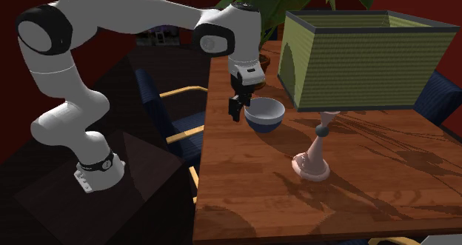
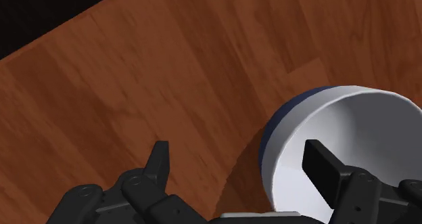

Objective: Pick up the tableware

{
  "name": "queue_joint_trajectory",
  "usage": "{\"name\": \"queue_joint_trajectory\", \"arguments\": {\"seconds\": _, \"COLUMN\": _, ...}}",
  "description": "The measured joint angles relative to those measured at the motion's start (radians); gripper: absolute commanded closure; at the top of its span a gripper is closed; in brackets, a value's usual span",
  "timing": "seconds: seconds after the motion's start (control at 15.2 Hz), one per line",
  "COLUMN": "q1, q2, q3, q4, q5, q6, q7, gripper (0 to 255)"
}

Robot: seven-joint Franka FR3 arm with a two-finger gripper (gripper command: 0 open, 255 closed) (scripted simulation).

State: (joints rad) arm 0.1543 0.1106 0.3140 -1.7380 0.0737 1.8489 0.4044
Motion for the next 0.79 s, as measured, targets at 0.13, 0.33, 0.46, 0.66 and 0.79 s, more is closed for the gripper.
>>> {"name": "queue_joint_trajectory", "arguments": {"seconds": 0.13, "q1": 0.021, "q2": 0.091, "q3": 0.009, "q4": 0.088, "q5": -0.026, "q6": -0.006, "q7": 0.038, "gripper": 0}}
{"name": "queue_joint_trajectory", "arguments": {"seconds": 0.33, "q1": 0.05, "q2": 0.182, "q3": 0.015, "q4": 0.185, "q5": -0.052, "q6": -0.019, "q7": 0.081, "gripper": 0}}
{"name": "queue_joint_trajectory", "arguments": {"seconds": 0.46, "q1": 0.054, "q2": 0.204, "q3": 0.015, "q4": 0.187, "q5": -0.057, "q6": -0.005, "q7": 0.085, "gripper": 0}}
{"name": "queue_joint_trajectory", "arguments": {"seconds": 0.66, "q1": 0.055, "q2": 0.211, "q3": 0.014, "q4": 0.157, "q5": -0.058, "q6": 0.031, "q7": 0.085, "gripper": 0}}
{"name": "queue_joint_trajectory", "arguments": {"seconds": 0.79, "q1": 0.055, "q2": 0.217, "q3": 0.013, "q4": 0.138, "q5": -0.06, "q6": 0.056, "q7": 0.084, "gripper": 0}}
